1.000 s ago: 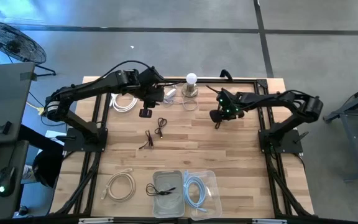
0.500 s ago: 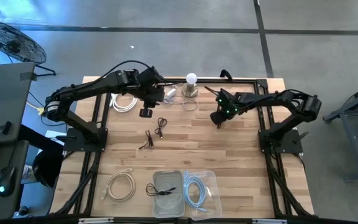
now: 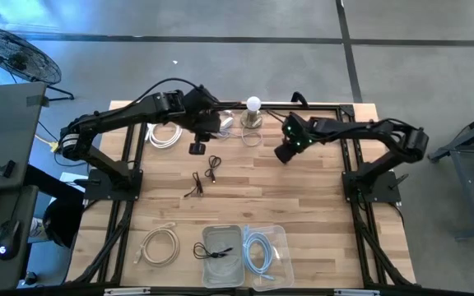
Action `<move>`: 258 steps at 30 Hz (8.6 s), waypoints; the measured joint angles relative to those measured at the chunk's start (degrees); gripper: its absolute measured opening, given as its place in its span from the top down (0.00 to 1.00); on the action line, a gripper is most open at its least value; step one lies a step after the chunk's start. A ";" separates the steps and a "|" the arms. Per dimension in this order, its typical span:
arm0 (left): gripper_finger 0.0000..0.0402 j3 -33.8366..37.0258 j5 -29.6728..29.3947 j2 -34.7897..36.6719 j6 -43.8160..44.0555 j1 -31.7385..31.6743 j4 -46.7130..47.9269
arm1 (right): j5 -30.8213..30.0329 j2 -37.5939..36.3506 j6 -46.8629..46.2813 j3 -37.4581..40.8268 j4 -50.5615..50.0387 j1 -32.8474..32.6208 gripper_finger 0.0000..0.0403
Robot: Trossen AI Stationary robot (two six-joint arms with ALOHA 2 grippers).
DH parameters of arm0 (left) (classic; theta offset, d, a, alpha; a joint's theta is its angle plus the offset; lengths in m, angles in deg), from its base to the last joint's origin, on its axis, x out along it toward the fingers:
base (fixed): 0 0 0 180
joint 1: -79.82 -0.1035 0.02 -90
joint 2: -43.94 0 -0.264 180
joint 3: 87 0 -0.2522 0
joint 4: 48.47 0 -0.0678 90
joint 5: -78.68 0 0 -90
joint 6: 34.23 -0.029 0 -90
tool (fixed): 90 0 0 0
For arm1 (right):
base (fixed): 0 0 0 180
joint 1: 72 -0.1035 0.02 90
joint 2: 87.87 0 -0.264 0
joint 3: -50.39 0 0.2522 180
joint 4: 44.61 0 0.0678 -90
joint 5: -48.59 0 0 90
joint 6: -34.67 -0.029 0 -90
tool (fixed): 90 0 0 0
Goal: Pick & Place USB Port
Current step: Put the black charger cable into the gray bin, then put the white HDMI cable into the transparent bin
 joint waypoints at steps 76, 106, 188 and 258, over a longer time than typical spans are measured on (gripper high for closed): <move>0.82 0.00 32.76 -2.08 10.11 3.54 -43.49 | 1.02 -7.10 25.55 -32.25 2.79 -23.18 0.93; 0.91 -0.02 22.32 11.70 9.41 4.94 -24.64 | -6.71 -15.47 23.86 -32.27 1.17 -23.25 0.49; 0.91 19.15 -25.16 -6.75 102.90 59.81 -41.52 | -6.78 -27.06 21.81 -31.97 -12.17 -35.33 0.50; 0.64 -19.83 -22.21 -0.76 40.95 23.41 30.72 | -15.35 -27.10 25.35 -26.81 -6.88 -37.85 0.51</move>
